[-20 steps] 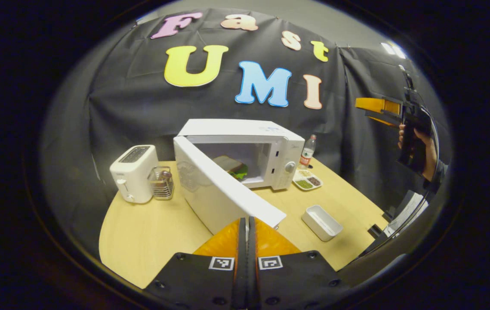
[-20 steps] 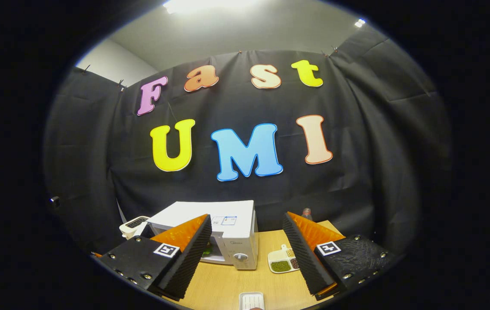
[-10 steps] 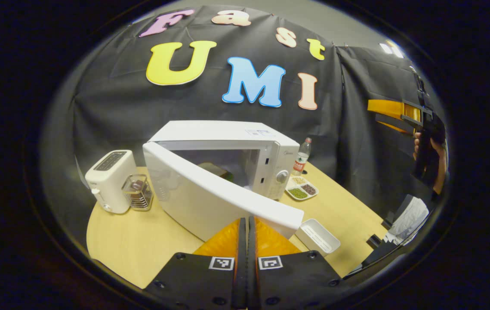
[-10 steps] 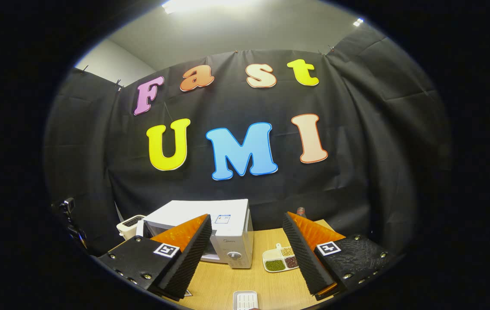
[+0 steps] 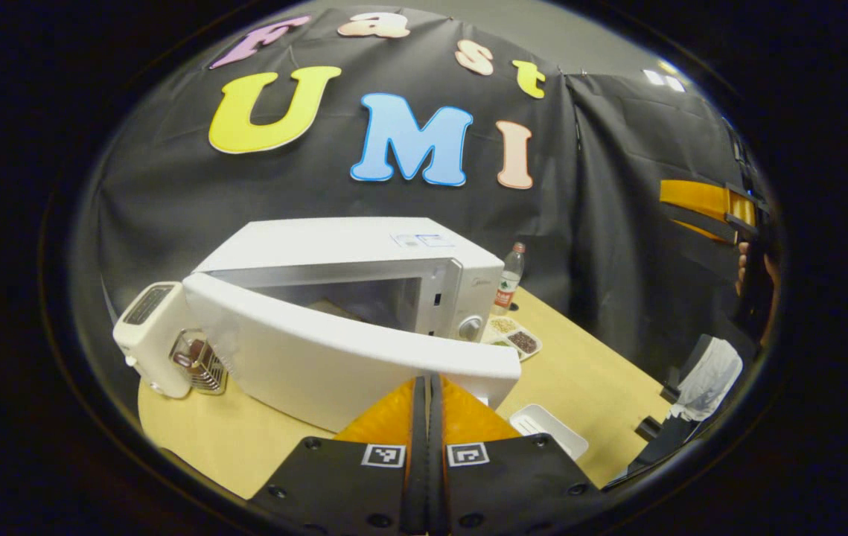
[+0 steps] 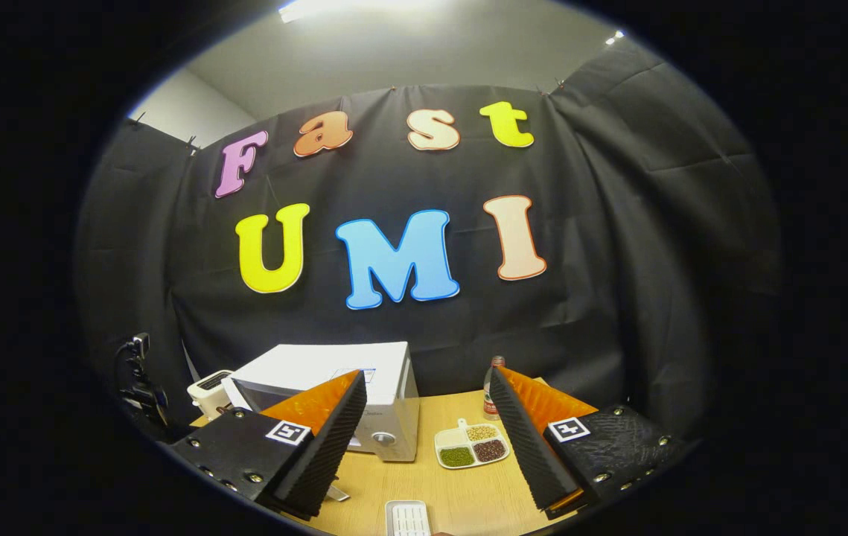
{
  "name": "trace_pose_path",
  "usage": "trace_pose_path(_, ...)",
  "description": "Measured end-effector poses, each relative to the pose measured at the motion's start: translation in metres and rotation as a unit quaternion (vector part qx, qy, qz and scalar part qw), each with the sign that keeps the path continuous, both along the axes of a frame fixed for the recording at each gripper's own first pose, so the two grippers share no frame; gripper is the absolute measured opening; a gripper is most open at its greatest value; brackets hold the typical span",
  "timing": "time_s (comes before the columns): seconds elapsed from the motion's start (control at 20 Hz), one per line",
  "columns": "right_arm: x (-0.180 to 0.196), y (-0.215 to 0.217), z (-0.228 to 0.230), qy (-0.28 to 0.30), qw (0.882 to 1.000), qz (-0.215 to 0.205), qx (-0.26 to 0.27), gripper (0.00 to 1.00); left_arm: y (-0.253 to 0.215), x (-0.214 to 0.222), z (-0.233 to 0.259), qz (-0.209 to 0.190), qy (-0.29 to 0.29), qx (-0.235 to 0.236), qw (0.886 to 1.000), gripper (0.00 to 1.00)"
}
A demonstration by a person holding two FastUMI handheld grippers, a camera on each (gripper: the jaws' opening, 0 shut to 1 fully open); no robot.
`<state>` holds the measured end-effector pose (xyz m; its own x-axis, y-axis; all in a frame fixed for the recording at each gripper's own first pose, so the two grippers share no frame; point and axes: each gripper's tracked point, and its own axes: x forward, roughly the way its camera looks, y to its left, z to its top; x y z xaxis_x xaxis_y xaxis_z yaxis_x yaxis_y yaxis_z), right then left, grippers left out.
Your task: Open the microwave oven with the left hand, put the food in, and close the microwave oven.
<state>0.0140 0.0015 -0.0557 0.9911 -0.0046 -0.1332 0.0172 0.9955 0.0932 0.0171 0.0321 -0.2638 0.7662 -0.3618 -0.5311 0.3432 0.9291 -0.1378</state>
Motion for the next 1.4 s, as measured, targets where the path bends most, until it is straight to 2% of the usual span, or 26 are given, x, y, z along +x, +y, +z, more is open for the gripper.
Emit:
trace_pose_path(0.25, -0.003, -0.023, -0.002, 0.005, 1.000, -0.020, 0.002, 1.00, -0.020, 0.027, -0.008, -0.003, 0.005, -0.011, 1.000, 0.07)
trace_pose_path(0.55, 0.000, -0.035, -0.007, 0.011, 1.000, -0.027, 0.004, 1.00, -0.036, 0.051, -0.019, 0.001, 0.008, -0.005, 1.000, 0.09)
trace_pose_path(0.7, 0.002, -0.040, -0.010, 0.011, 1.000, -0.027, 0.004, 1.00, -0.040, 0.062, -0.021, 0.004, 0.003, 0.009, 1.000, 0.06)
trace_pose_path(0.9, 0.003, -0.046, -0.012, 0.014, 1.000, -0.028, 0.004, 1.00, -0.046, 0.079, -0.023, 0.018, 0.002, 0.006, 1.000, 0.09)
trace_pose_path(1.4, 0.007, -0.065, -0.015, 0.018, 0.999, -0.039, 0.000, 1.00, -0.056, 0.131, -0.028, 0.044, 0.003, 0.007, 0.999, 0.07)
